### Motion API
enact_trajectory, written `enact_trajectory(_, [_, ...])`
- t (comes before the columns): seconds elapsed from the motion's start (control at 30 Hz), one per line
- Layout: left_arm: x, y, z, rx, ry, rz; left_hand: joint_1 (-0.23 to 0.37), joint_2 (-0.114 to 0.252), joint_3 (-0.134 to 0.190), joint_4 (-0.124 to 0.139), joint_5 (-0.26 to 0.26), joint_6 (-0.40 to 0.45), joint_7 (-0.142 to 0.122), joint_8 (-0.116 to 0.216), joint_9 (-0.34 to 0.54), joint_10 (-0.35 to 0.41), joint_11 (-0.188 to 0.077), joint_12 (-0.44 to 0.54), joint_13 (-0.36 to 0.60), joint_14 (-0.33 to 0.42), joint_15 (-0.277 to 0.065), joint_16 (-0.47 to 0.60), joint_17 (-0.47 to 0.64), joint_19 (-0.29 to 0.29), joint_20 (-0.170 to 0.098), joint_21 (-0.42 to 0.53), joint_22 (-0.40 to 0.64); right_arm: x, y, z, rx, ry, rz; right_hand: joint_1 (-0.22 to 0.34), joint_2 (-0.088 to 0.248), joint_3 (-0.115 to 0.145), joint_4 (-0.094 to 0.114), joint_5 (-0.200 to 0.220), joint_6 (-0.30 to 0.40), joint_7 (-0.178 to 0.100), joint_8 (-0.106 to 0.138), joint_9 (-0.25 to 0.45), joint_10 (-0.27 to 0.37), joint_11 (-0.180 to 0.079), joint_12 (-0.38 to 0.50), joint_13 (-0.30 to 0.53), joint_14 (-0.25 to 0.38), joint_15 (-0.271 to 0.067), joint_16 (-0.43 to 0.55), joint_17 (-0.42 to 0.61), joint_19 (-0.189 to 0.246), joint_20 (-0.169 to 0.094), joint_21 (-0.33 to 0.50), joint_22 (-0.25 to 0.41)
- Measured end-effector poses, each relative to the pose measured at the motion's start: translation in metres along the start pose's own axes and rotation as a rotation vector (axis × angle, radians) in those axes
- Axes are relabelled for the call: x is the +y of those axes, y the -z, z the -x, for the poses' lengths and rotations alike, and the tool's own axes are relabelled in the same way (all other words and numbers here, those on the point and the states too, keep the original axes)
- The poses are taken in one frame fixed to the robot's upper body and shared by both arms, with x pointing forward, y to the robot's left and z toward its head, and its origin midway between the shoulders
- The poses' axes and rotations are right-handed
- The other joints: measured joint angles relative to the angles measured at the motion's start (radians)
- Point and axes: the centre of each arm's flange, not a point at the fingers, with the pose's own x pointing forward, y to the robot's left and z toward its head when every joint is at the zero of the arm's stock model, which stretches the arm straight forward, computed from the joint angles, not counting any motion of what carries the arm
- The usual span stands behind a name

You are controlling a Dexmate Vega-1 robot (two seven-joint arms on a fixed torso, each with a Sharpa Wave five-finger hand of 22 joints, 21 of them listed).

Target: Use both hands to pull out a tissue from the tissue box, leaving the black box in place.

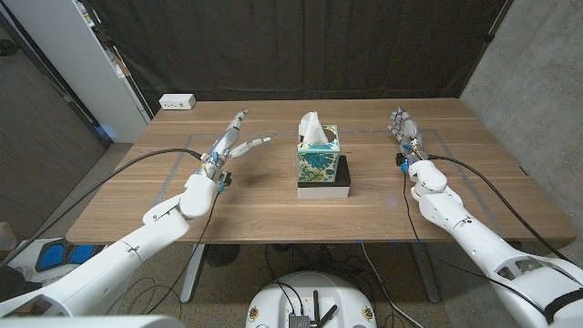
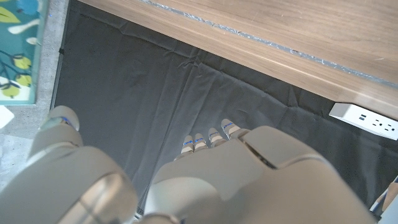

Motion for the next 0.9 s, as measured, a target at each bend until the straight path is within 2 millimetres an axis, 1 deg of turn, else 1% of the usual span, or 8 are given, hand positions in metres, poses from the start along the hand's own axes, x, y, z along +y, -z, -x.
enact_trajectory(0.17, [-0.003,-0.001,0.007,0.006,0.011,0.011,0.000,0.000,0.000,0.000,0.000,0.000,0.000,0.000,0.000,0.000,0.000,0.000,0.000,0.000,0.000,0.000,0.000,0.000,0.000,0.000,0.000,0.001,-0.001,0.001,-0.003,-0.001,-0.002,0.000,0.000,-0.004,-0.004,-0.004,0.004,0.004,0.000,0.000,0.000,0.000,0.000,0.000,0.005,0.005,0.000,0.000,0.000,0.000,0.000,0.000])
enact_trajectory(0.27, [-0.004,-0.002,0.010,0.006,0.019,0.017,0.000,0.000,-0.004,0.004,0.004,0.000,0.000,0.000,0.000,0.000,0.000,0.000,0.000,0.000,0.000,0.000,0.000,0.000,0.000,0.000,0.000,0.001,-0.001,0.001,-0.004,-0.002,-0.003,0.000,0.000,-0.004,-0.004,-0.004,0.004,0.004,0.000,0.000,0.005,0.005,0.000,0.000,0.005,0.005,0.000,0.000,0.000,0.000,0.000,0.000])
enact_trajectory(0.37, [-0.006,-0.004,0.015,0.006,0.029,0.024,0.004,-0.004,-0.008,0.000,0.004,0.000,0.000,0.000,0.000,0.000,0.000,0.000,0.000,0.000,0.000,0.000,0.000,0.000,0.000,0.000,0.000,0.002,-0.001,0.002,-0.005,-0.004,-0.004,0.000,0.000,-0.004,-0.004,-0.004,0.004,0.004,0.000,0.000,0.005,0.005,0.000,0.000,0.005,0.005,0.000,0.000,0.000,0.000,0.000,0.000])
enact_trajectory(0.53, [-0.009,-0.007,0.020,0.006,0.046,0.036,0.004,-0.004,-0.011,0.002,0.004,0.000,0.000,0.000,0.000,0.000,0.000,0.000,0.000,0.000,0.000,0.000,0.000,-0.001,0.001,0.000,0.000,0.003,-0.001,0.002,-0.007,-0.004,-0.007,0.000,0.000,-0.004,-0.004,-0.004,0.004,0.004,0.000,0.000,0.005,0.005,0.000,0.000,0.005,0.005,0.000,0.003,0.000,0.000,0.000,0.000])
enact_trajectory(0.57, [-0.010,-0.008,0.021,0.006,0.050,0.038,0.009,0.002,-0.011,0.003,0.004,0.000,0.000,0.000,0.000,0.000,0.000,0.000,0.000,0.000,0.000,0.000,0.000,-0.001,0.001,0.000,0.000,0.003,-0.001,0.002,-0.007,-0.004,-0.008,0.000,0.000,-0.004,-0.004,-0.004,0.004,0.004,0.000,0.000,0.005,0.005,0.000,0.000,0.005,0.005,0.000,0.003,0.000,0.000,0.000,0.000])
enact_trajectory(0.77, [-0.013,-0.011,0.027,0.004,0.063,0.048,0.009,0.001,-0.016,-0.001,0.004,0.000,0.000,0.000,0.000,0.000,0.000,0.000,0.000,0.000,0.000,0.000,0.000,-0.001,0.001,0.000,0.000,0.003,-0.003,0.003,-0.007,-0.006,-0.010,0.000,0.000,-0.008,0.000,-0.004,0.004,0.004,0.000,0.000,0.005,0.005,0.000,0.000,0.005,0.005,0.000,0.003,0.000,0.000,0.000,0.000])
enact_trajectory(0.83, [-0.013,-0.012,0.031,0.003,0.066,0.050,0.009,0.001,-0.020,0.003,0.004,0.000,0.000,0.000,0.000,0.000,0.000,0.000,0.000,0.000,0.000,0.000,0.000,-0.001,0.001,0.000,0.000,0.003,-0.003,0.003,-0.006,-0.006,-0.009,0.000,0.000,-0.008,0.000,-0.004,0.004,0.004,0.000,0.000,0.005,0.005,0.000,0.000,0.005,0.005,0.000,0.002,0.000,0.000,0.000,0.000])
enact_trajectory(0.9, [-0.013,-0.014,0.034,0.002,0.070,0.052,0.009,0.001,-0.020,0.003,0.004,0.000,0.000,0.000,0.000,0.000,0.000,0.000,0.000,0.000,0.000,0.000,0.000,-0.001,0.001,0.000,0.000,0.003,-0.004,0.003,-0.004,-0.004,-0.008,0.000,0.000,-0.013,-0.004,-0.004,0.004,0.004,0.000,0.000,0.005,0.005,0.000,0.000,0.005,0.005,0.000,0.002,0.000,0.000,0.000,0.000])
